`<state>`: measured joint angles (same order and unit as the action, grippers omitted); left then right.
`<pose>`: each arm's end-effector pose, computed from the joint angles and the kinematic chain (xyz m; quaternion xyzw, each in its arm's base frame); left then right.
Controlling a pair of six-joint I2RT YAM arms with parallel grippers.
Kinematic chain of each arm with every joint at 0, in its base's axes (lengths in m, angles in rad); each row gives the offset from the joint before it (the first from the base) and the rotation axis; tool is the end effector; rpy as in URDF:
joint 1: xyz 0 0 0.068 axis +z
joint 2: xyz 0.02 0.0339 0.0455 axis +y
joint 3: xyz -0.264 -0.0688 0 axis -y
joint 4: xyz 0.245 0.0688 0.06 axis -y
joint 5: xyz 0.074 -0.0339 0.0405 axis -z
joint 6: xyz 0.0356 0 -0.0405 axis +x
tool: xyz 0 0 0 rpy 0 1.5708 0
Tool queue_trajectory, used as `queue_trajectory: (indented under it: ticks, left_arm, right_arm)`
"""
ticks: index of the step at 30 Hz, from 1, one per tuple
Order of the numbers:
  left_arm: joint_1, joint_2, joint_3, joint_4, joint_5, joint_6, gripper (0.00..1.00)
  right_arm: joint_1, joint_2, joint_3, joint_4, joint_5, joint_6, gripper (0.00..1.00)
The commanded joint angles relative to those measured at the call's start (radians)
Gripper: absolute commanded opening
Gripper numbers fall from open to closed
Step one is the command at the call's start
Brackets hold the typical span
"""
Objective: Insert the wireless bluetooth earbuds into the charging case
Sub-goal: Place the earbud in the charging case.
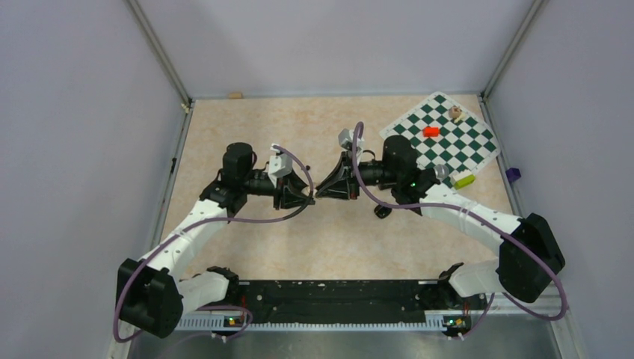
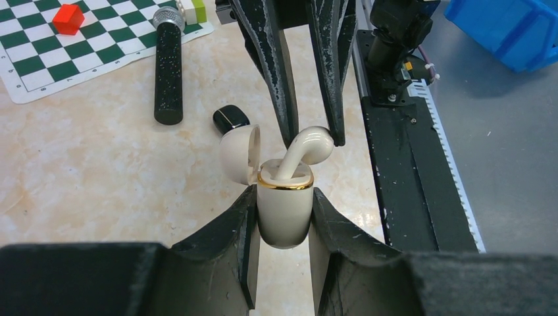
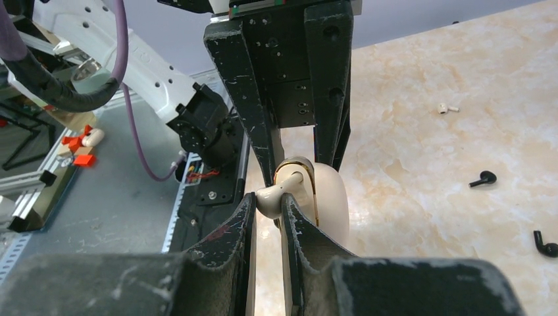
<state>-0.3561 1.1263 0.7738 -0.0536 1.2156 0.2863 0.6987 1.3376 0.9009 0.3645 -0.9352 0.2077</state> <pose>0.2100 -0.1137 0.2894 0.5145 0.5514 -0.4924 0.4346 0.2122 0.2157 0.3142 -0.4567 0.5594 0.5629 0.4021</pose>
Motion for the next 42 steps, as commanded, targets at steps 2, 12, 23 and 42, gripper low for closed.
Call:
queue_trajectory:
  ticks: [2, 12, 23, 42]
  left_arm:
    - [-0.005, -0.038, 0.019, 0.021, 0.079, -0.004, 0.0]
    - [0.004, -0.041, 0.047, 0.009, 0.096, -0.022, 0.0]
    - [0.035, -0.061, 0.078, 0.045, 0.134, -0.108, 0.0]
    - [0.047, -0.063, 0.13, -0.124, 0.167, 0.05, 0.0]
  right_arm:
    - [0.018, 0.003, 0.027, 0.077, 0.099, 0.089, 0.1]
    - [0.035, 0.008, 0.048, 0.082, 0.186, 0.225, 0.16]
    - [0.039, 0.017, 0.064, 0.05, 0.228, 0.283, 0.16]
    - [0.04, 0.087, 0.152, -0.006, 0.199, 0.414, 0.27]
